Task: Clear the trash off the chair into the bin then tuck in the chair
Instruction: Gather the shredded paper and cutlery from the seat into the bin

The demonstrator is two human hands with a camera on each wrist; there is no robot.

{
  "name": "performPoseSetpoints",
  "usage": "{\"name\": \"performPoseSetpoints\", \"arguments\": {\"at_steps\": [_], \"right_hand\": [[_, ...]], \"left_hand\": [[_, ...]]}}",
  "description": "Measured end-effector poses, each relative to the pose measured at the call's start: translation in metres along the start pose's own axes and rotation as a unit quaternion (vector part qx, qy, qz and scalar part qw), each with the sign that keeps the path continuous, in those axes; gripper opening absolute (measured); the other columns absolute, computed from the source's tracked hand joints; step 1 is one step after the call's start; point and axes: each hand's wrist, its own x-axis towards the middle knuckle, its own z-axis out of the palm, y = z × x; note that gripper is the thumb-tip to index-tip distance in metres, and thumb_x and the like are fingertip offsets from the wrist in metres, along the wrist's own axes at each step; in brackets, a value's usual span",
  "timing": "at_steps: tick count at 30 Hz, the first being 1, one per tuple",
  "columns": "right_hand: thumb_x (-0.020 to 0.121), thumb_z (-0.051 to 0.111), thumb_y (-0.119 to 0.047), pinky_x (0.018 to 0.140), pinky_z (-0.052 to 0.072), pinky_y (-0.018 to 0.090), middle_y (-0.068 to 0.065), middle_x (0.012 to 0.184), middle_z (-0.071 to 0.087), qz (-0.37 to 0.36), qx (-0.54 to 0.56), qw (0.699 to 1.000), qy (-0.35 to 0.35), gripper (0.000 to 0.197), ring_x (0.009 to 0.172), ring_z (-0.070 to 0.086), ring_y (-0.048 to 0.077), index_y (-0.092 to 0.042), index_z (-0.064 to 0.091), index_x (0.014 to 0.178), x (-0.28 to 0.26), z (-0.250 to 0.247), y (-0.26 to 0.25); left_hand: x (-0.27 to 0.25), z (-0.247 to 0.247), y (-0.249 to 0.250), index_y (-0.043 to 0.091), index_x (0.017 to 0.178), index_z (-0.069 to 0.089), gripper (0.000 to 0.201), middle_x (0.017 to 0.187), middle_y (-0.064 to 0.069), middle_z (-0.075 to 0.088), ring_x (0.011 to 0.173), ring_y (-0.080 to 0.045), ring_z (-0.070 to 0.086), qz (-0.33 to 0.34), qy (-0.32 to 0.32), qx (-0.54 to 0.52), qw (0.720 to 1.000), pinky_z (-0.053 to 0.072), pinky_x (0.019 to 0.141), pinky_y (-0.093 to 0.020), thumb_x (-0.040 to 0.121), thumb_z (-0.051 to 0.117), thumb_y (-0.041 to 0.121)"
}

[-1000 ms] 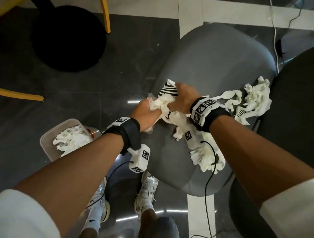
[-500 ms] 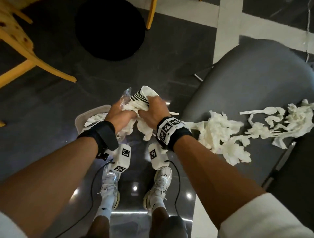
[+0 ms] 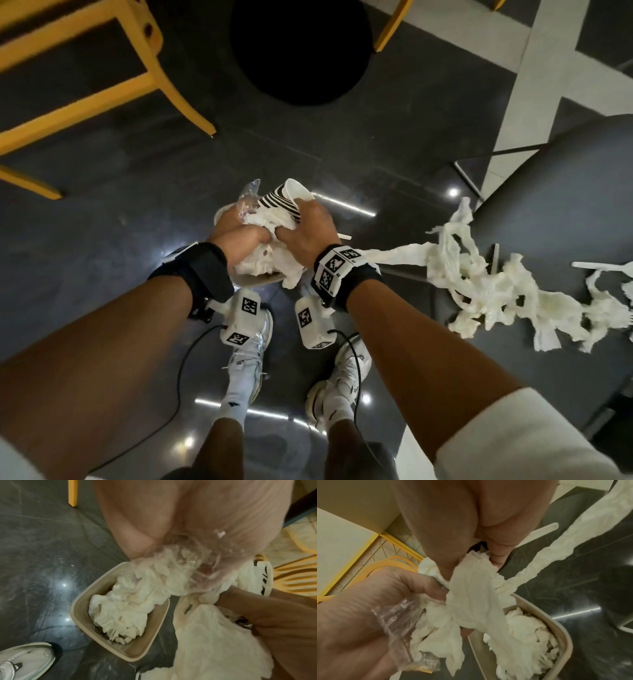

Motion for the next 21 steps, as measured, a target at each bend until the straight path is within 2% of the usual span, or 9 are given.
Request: {"name": "performPoseSetpoints", "arguments": {"at_steps": [3,5,8,11,14,16,18,19,21], "right_hand": [[0.082,0.07,-0.025,0.102,0.048,0.037,0.01,0.126,0.059,0.004,0.028,0.999,-0.016,0.047,0.117,0.057,0.027,-0.01,0.059,0.125,0.01,0.022,-0.014],[0.08,0.07,-0.024,0.099,0.05,0.037,0.006,0.12,0.06,0.006,0.05,0.999,-0.02,0.047,0.113,0.06,0.026,-0.009,0.059,0.123,0.014,0.04,-0.022],[0.075,0.069,-0.028,0.094,0.055,0.042,0.006,0.113,0.068,0.007,0.083,0.996,-0.039,0.049,0.105,0.066,0.026,-0.011,0.06,0.12,0.019,0.071,-0.027],[0.078,0.069,-0.024,0.094,0.054,0.037,0.004,0.112,0.071,0.008,0.116,0.992,-0.057,0.044,0.102,0.067,0.022,-0.017,0.06,0.121,0.024,0.093,-0.026],[0.08,0.068,-0.019,0.089,0.054,0.029,-0.001,0.108,0.072,0.013,0.14,0.988,-0.065,0.041,0.1,0.067,0.017,-0.02,0.06,0.12,0.032,0.108,-0.019],[0.08,0.067,-0.015,0.083,0.053,0.025,-0.001,0.105,0.072,0.018,0.162,0.985,-0.064,0.036,0.096,0.067,0.015,-0.02,0.06,0.116,0.037,0.114,-0.013],[0.082,0.065,-0.014,0.085,0.053,0.025,0.0,0.109,0.072,0.035,0.17,0.983,-0.063,0.039,0.099,0.067,0.016,-0.017,0.059,0.121,0.043,0.123,-0.005],[0.082,0.065,-0.016,0.09,0.054,0.029,0.001,0.112,0.072,0.045,0.172,0.982,-0.06,0.044,0.103,0.067,0.017,-0.016,0.058,0.125,0.047,0.128,-0.001],[0.08,0.067,-0.021,0.097,0.054,0.037,-0.001,0.116,0.071,0.066,0.178,0.981,-0.046,0.052,0.107,0.067,0.017,-0.019,0.055,0.13,0.055,0.138,0.01]], "left_hand": [[0.009,-0.023,-0.01,0.026,0.113,0.061,0.05,0.093,0.003,0.07,0.084,-0.012,0.067,-0.009,0.035,-0.01,0.999,0.053,0.059,-0.018,0.079,0.059,-0.011],[0.012,-0.038,-0.019,0.029,0.118,0.058,0.057,0.098,0.003,0.071,0.085,-0.012,0.068,-0.01,0.061,0.001,0.998,0.055,0.065,-0.02,0.076,0.062,-0.008],[0.019,-0.056,-0.037,0.031,0.119,0.058,0.062,0.105,0.001,0.073,0.096,-0.017,0.069,-0.015,0.083,-0.009,0.996,0.058,0.084,-0.034,0.07,0.064,-0.006],[0.026,-0.066,-0.055,0.026,0.12,0.061,0.062,0.103,0.002,0.075,0.094,-0.017,0.072,-0.015,0.104,-0.011,0.994,0.061,0.077,-0.033,0.065,0.067,-0.003],[0.037,-0.069,-0.07,0.025,0.113,0.064,0.053,0.098,0.003,0.075,0.085,-0.01,0.071,0.002,0.121,-0.004,0.993,0.057,0.06,-0.019,0.069,0.066,-0.005],[0.044,-0.065,-0.079,0.038,0.108,0.061,0.054,0.1,0.008,0.074,0.091,-0.007,0.071,0.014,0.118,-0.004,0.993,0.056,0.068,-0.017,0.072,0.066,-0.002],[0.052,-0.06,-0.087,0.039,0.128,0.055,0.068,0.113,0.01,0.07,0.101,-0.006,0.068,0.024,0.106,-0.01,0.994,0.054,0.08,-0.018,0.073,0.066,-0.001],[0.055,-0.057,-0.091,0.033,0.14,0.047,0.077,0.118,0.009,0.067,0.105,-0.005,0.066,0.025,0.102,-0.015,0.994,0.053,0.081,-0.015,0.074,0.067,-0.001],[0.063,-0.051,-0.097,0.022,0.144,0.041,0.078,0.12,0.004,0.066,0.106,-0.008,0.066,0.019,0.093,-0.023,0.995,0.053,0.078,-0.013,0.075,0.07,0.001]]}}
